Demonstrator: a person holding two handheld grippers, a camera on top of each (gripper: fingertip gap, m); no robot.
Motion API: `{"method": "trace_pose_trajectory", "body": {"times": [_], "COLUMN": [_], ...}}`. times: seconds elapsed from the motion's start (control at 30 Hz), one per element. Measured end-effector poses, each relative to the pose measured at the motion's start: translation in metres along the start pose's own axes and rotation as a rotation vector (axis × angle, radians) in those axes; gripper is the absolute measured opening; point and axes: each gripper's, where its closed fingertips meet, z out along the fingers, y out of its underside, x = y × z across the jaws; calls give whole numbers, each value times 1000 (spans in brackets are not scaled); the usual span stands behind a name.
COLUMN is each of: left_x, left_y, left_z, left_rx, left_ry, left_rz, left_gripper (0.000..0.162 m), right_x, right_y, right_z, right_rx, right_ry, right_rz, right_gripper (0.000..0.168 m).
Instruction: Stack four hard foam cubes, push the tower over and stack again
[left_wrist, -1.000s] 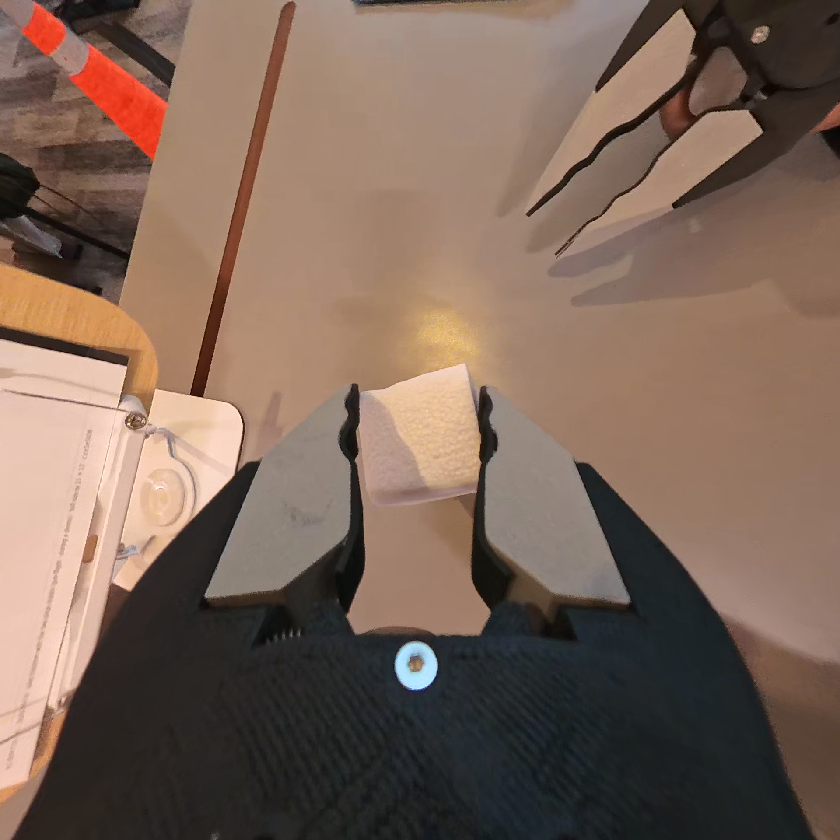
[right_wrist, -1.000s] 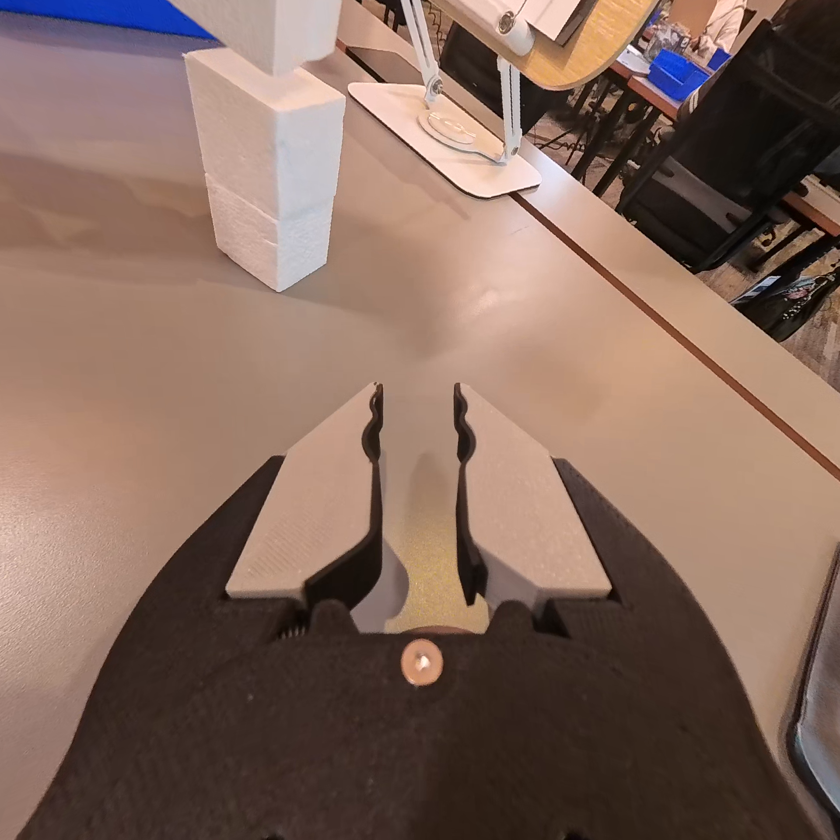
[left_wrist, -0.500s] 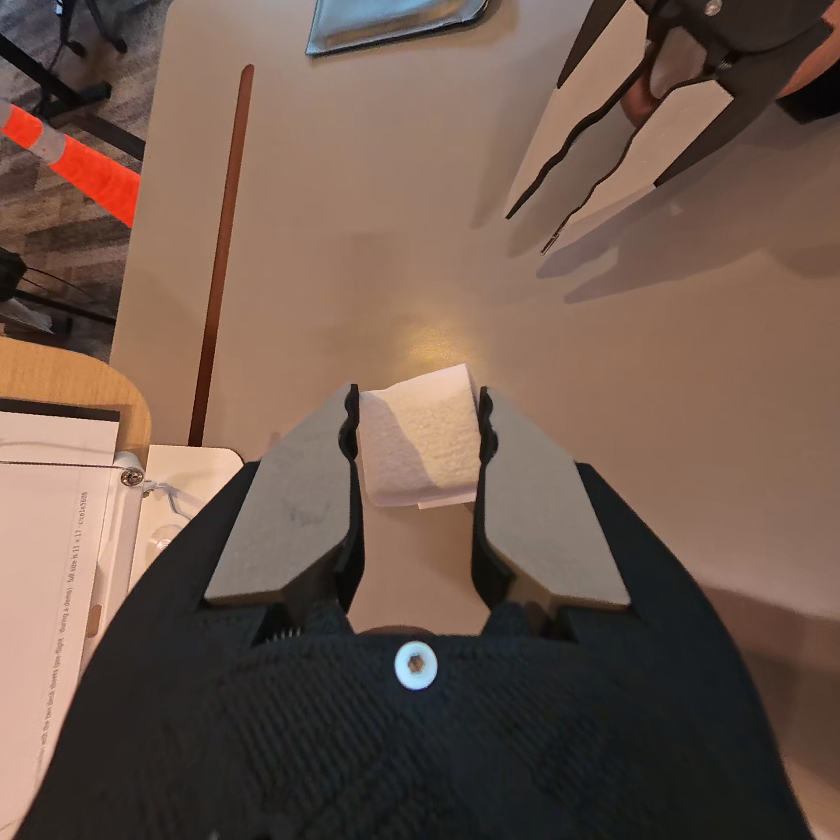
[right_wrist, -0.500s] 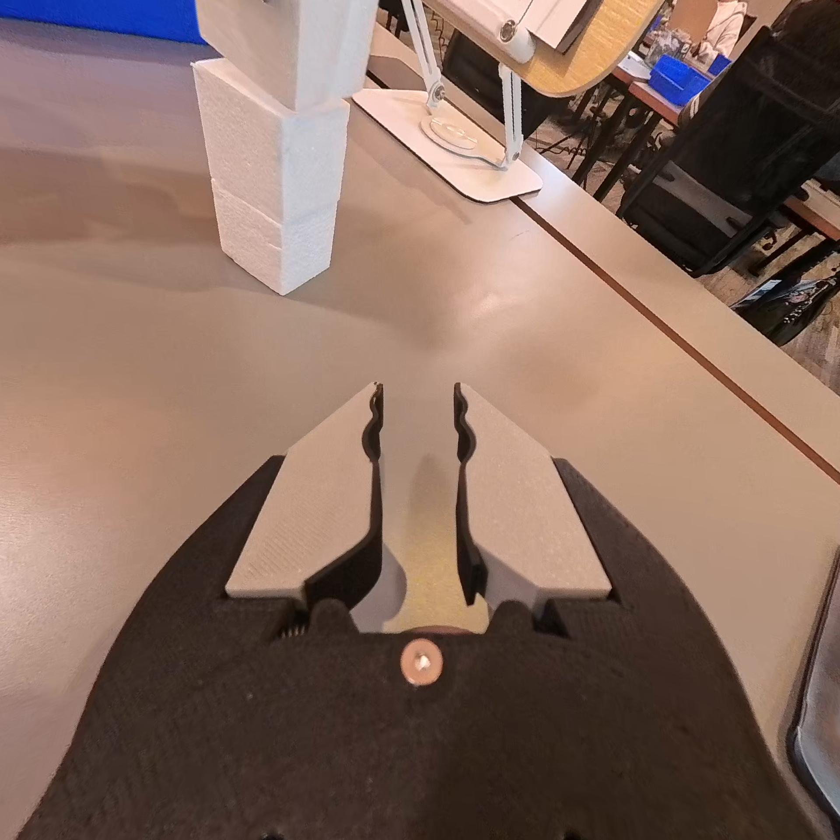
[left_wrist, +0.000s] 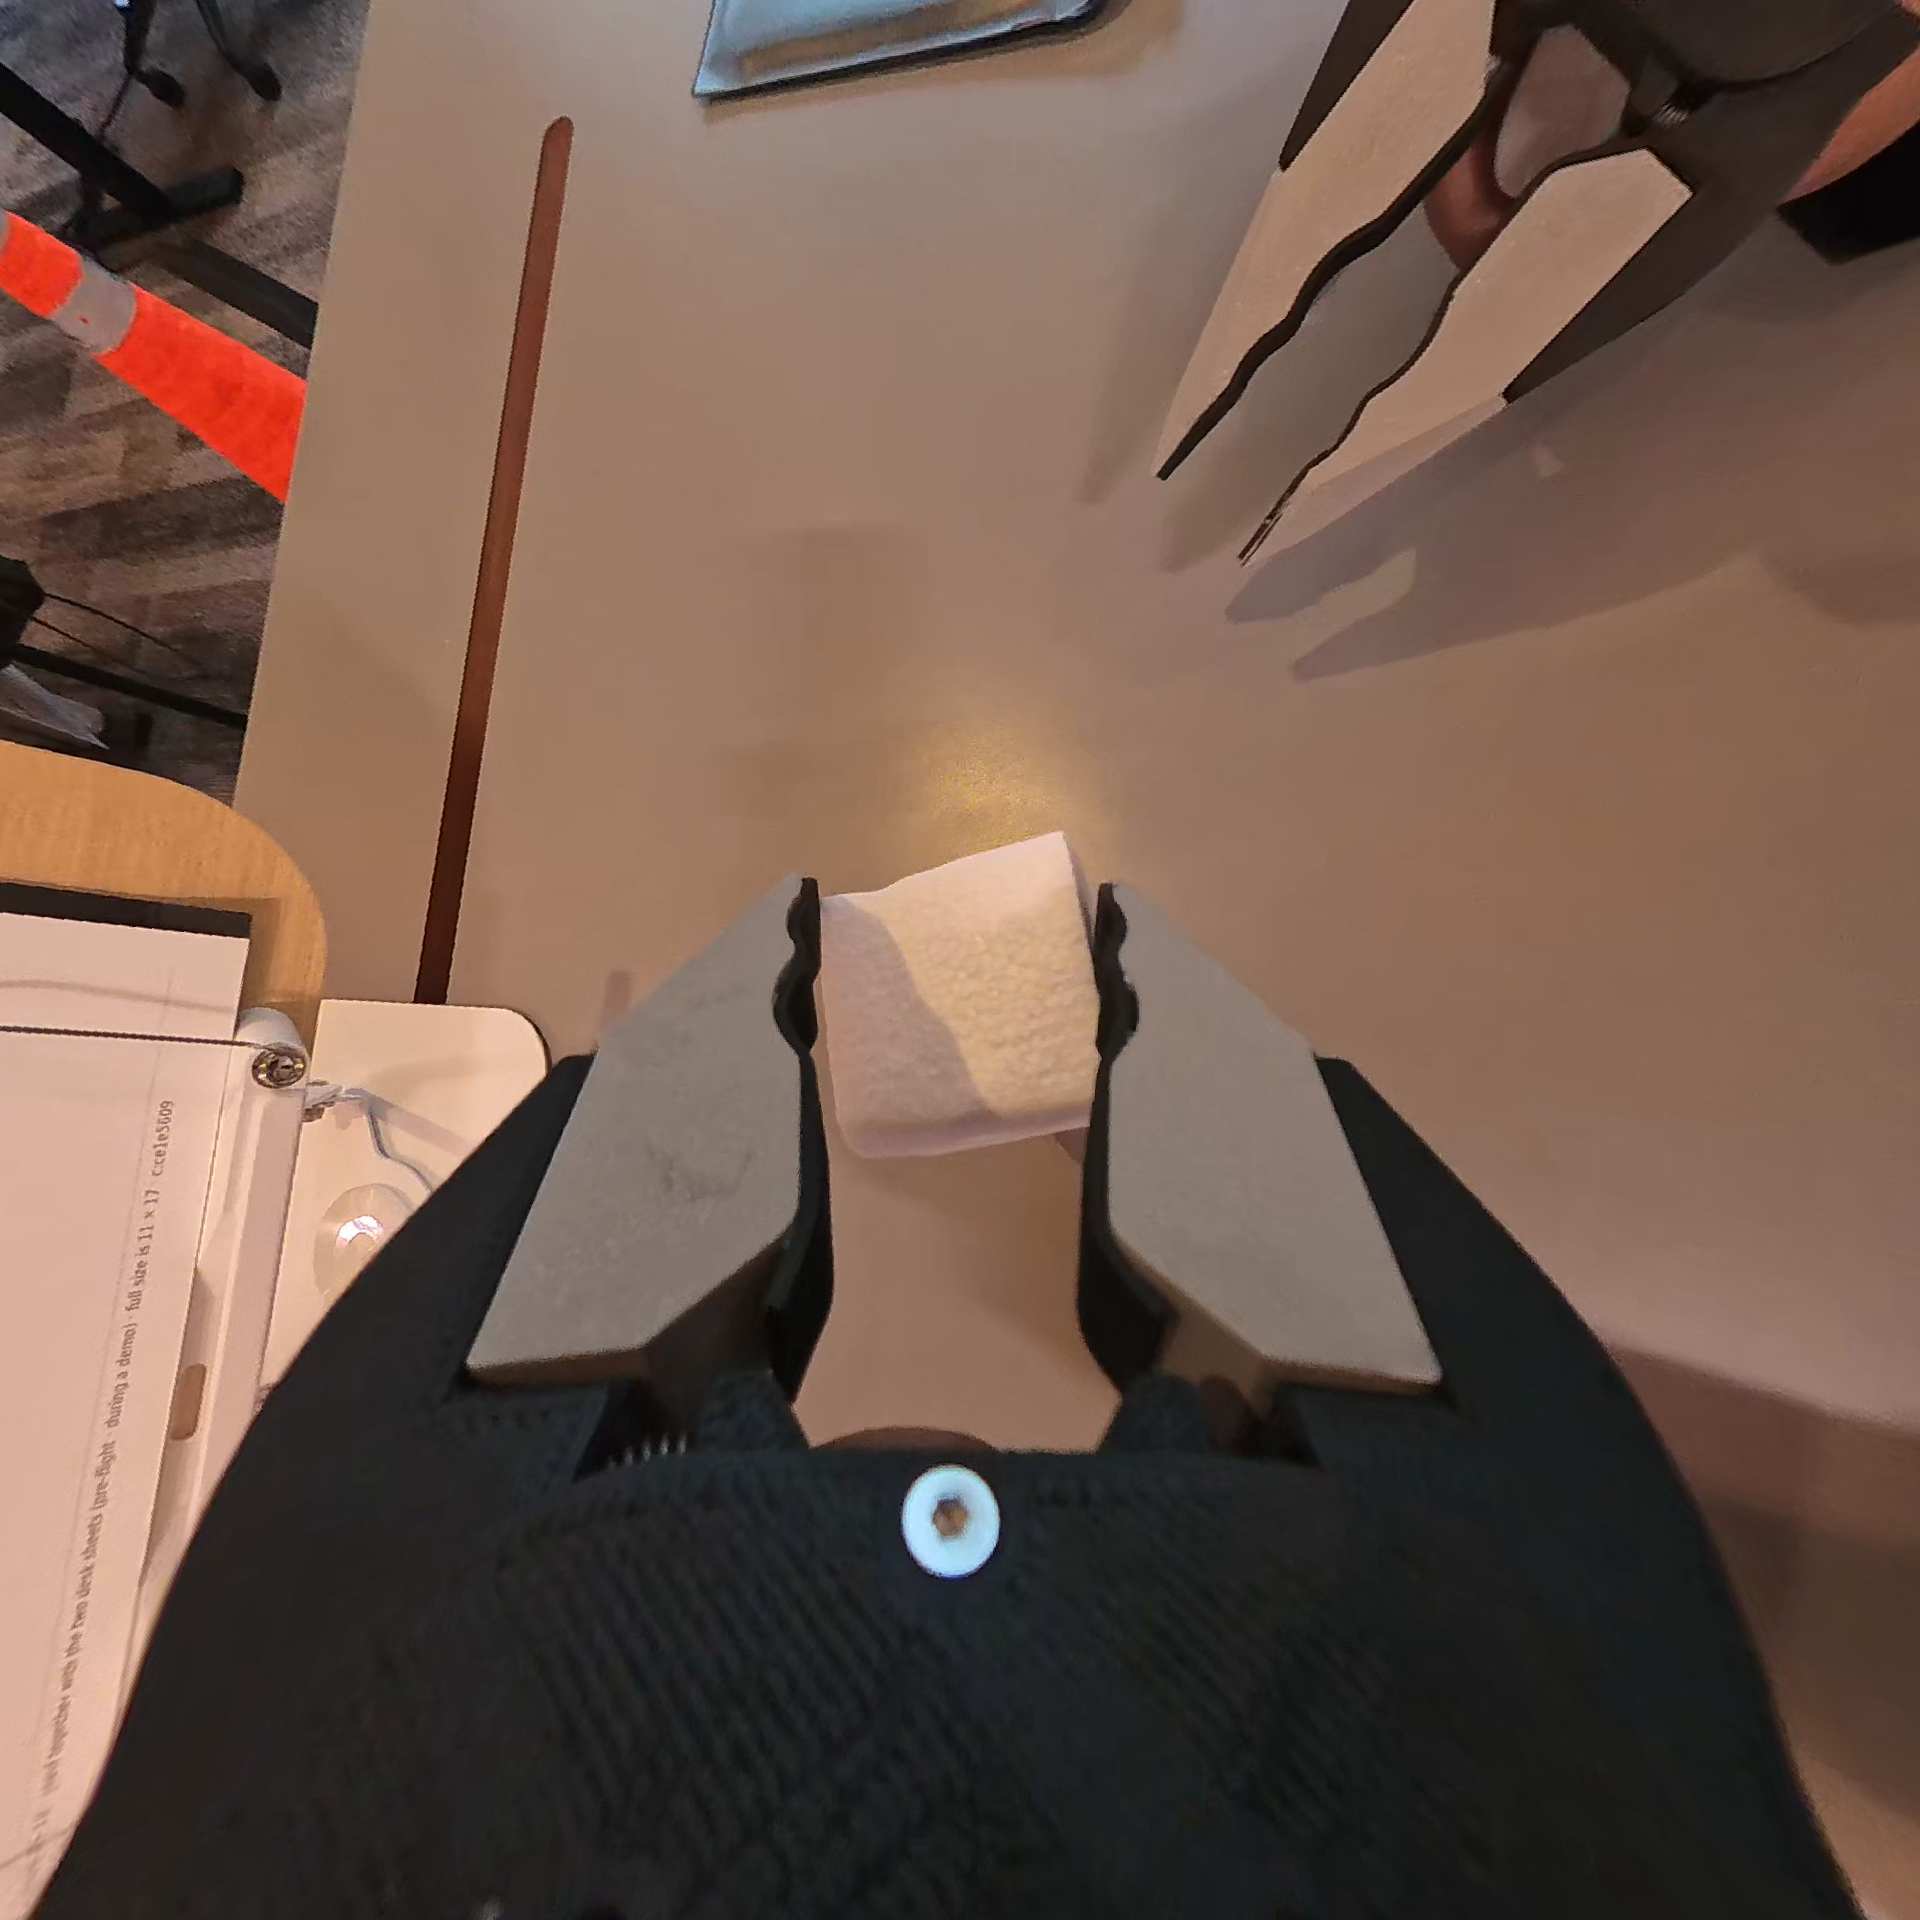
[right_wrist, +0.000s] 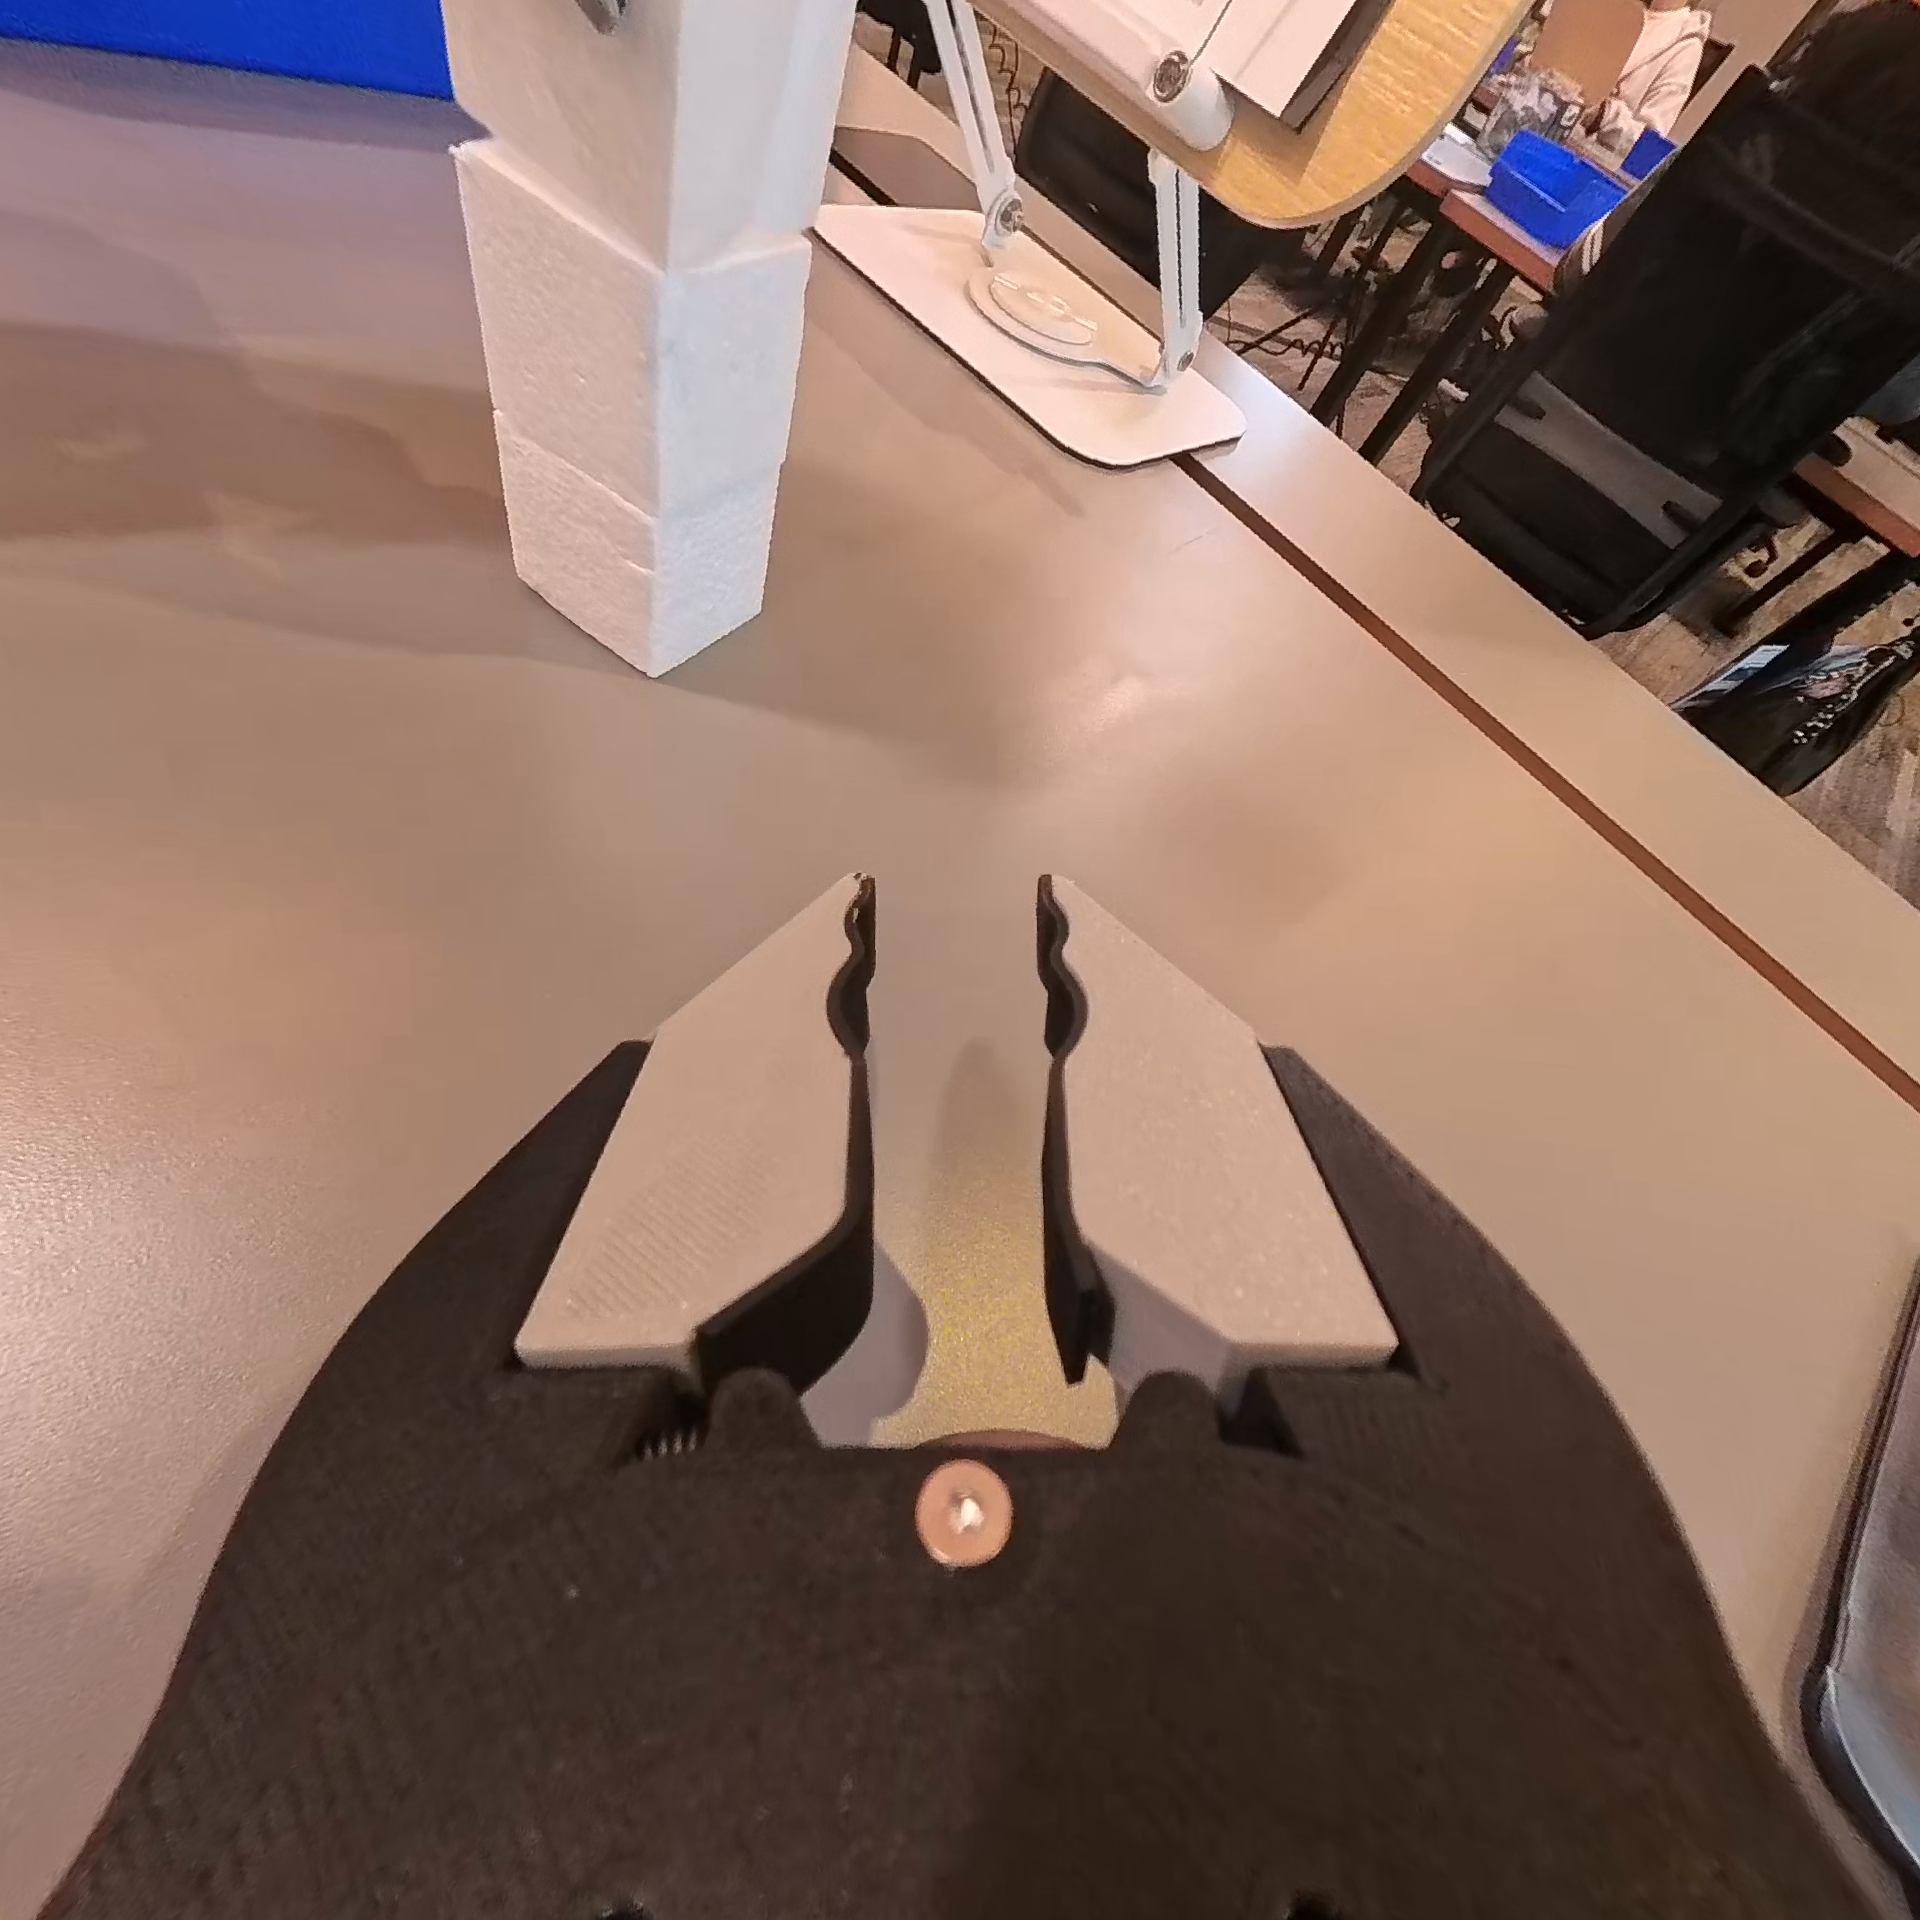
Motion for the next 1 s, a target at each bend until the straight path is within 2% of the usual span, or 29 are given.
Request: {"method": "trace_pose_trajectory", "body": {"times": [0.2, 0.23, 0.3, 0.47, 0.53, 0.6, 0.7, 0.83, 0.9, 1.0], "left_x": [0, -2, -5, -9, -15, -28, -40, -16, 5, 28], "left_y": [0, 0, 1, -1, -2, 5, 32, 100, 128, 170], "left_z": [1, 1, -1, -12, -23, -46, -103, -169, -178, -175], "left_rx": [30, 32, 36, 56, 76, 76, 147, 218, 238, 176], "left_ry": [-13, -26, -57, -89, -147, -283, -527, -831, -885, -858], "left_rz": [-23, -25, -28, -56, -94, -201, -453, -697, -758, -830], "left_gripper": [52, 54, 69, 79, 84, 84, 89, 98, 95, 96], "right_x": [0, 0, 0, 0, 1, 3, 5, 4, 2, 0], "right_y": [0, 0, 0, 1, 2, 1, 1, 1, 1, 4], "right_z": [0, 0, 0, 1, 0, -1, -1, -1, -1, 2], "right_rx": [-1, -1, -1, -5, -6, -3, -1, -6, -7, -20], "right_ry": [0, 0, -1, 0, 3, 8, 12, 7, 6, 0], "right_rz": [1, 1, 0, 0, 1, 5, 16, 23, 16, 10], "right_gripper": [28, 28, 28, 28, 28, 28, 28, 28, 28, 28]}}
